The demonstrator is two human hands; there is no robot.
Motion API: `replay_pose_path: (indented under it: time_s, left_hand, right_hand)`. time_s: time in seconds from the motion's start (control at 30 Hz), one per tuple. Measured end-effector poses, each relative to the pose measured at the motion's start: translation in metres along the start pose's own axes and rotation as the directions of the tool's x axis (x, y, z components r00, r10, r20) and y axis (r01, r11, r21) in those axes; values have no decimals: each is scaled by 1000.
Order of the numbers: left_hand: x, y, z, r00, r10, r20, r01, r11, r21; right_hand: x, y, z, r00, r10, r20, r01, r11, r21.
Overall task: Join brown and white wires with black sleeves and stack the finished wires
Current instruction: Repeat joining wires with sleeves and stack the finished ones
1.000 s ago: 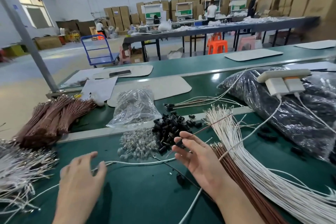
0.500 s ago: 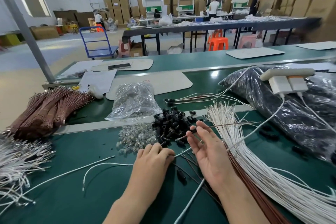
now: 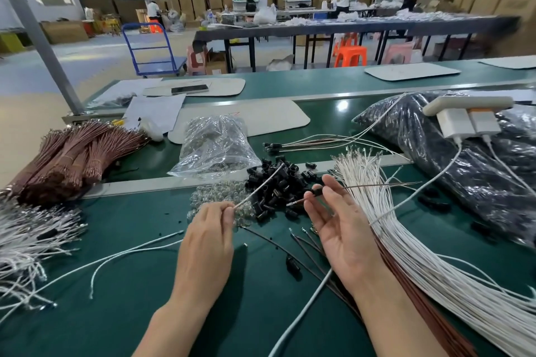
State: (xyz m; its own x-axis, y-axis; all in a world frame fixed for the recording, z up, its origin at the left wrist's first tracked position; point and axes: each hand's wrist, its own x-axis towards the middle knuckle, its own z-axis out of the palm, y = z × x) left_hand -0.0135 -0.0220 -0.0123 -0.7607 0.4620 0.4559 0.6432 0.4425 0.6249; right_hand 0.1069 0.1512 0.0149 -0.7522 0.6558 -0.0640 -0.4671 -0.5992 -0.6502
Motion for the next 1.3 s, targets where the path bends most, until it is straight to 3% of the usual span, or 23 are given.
replay_pose_path:
  time_s: [0.27,0.47,0.83,1.3]
  left_hand:
    - [-5,1,-3,998,59,37,-51,980,-191]
    - [-4,3,-6,999,41,-30,-48,949,-312]
    - [-4,-1,-5,1000,14,-14,-18,942,-335]
    - [-4,1,-5,1000,6,-31,-17,933,-360]
  right_hand:
    - [3,1,-3,1000,29,-1,-29,1000,1]
    - [6,0,-5,999,51,-4,-51,998,23]
    - [4,0,-5,994,92,65,-93,995,18]
    - [1,1,-1,994,94,52,-90,994,-58]
